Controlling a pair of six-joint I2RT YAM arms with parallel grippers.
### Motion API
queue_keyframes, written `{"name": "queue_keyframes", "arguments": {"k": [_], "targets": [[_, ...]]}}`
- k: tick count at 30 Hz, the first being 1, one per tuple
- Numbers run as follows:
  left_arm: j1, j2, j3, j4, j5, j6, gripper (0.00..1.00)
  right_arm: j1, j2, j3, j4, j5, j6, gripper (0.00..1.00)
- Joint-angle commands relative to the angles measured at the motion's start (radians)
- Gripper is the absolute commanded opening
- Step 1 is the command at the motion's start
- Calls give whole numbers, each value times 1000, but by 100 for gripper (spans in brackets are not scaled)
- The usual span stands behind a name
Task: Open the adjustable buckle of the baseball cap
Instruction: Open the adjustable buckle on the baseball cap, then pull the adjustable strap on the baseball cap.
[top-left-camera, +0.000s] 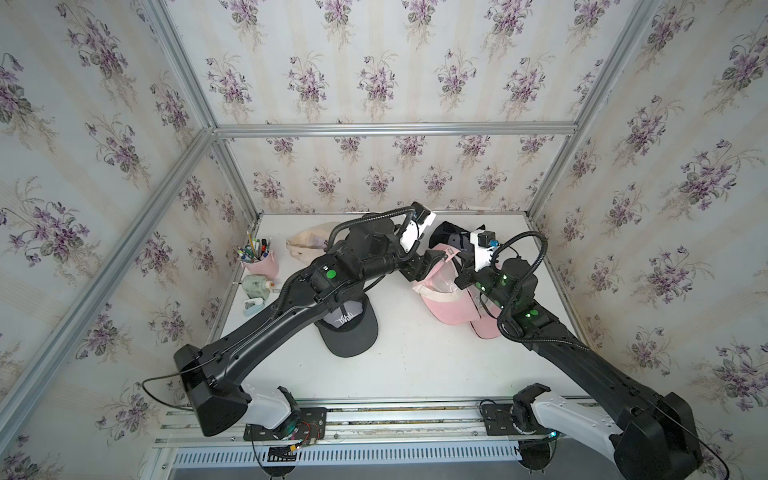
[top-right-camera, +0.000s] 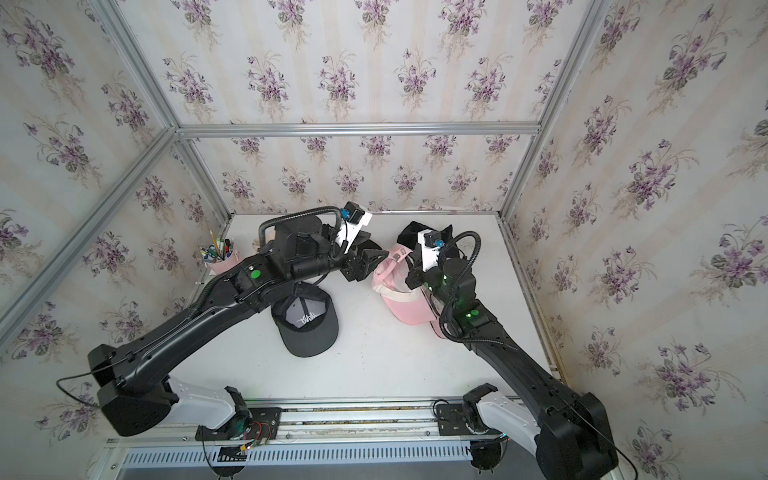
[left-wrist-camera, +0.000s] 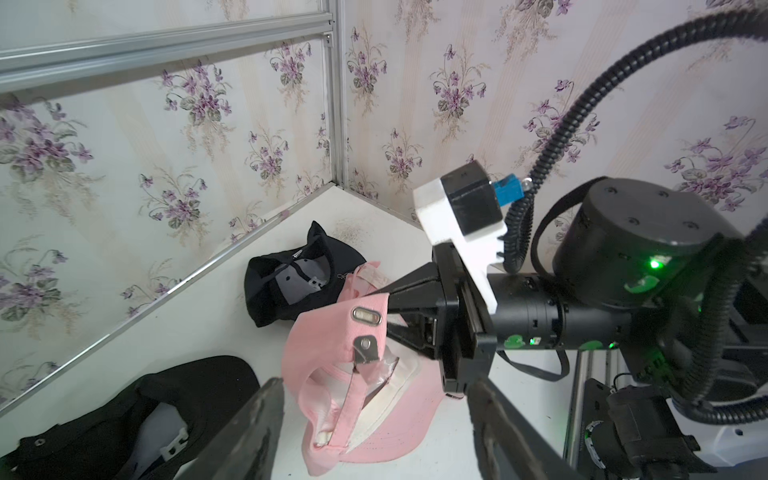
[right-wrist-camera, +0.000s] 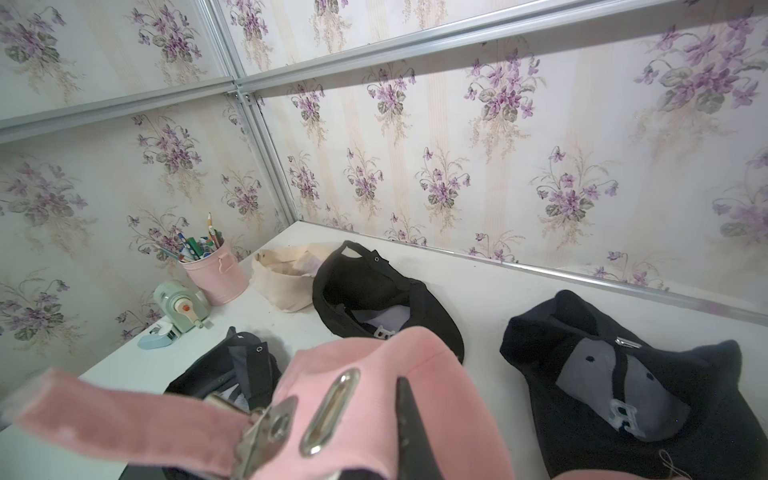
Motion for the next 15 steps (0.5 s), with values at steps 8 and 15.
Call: {"name": "queue_keyframes", "arguments": {"k": [8,15], "targets": [[-2,-140,-292,133,-6,64,57,0,73,171,-112,-105,39,0],[-23,-90,-364,303,-30,95,58,0,91,210,-149,-142,51,0]]}}
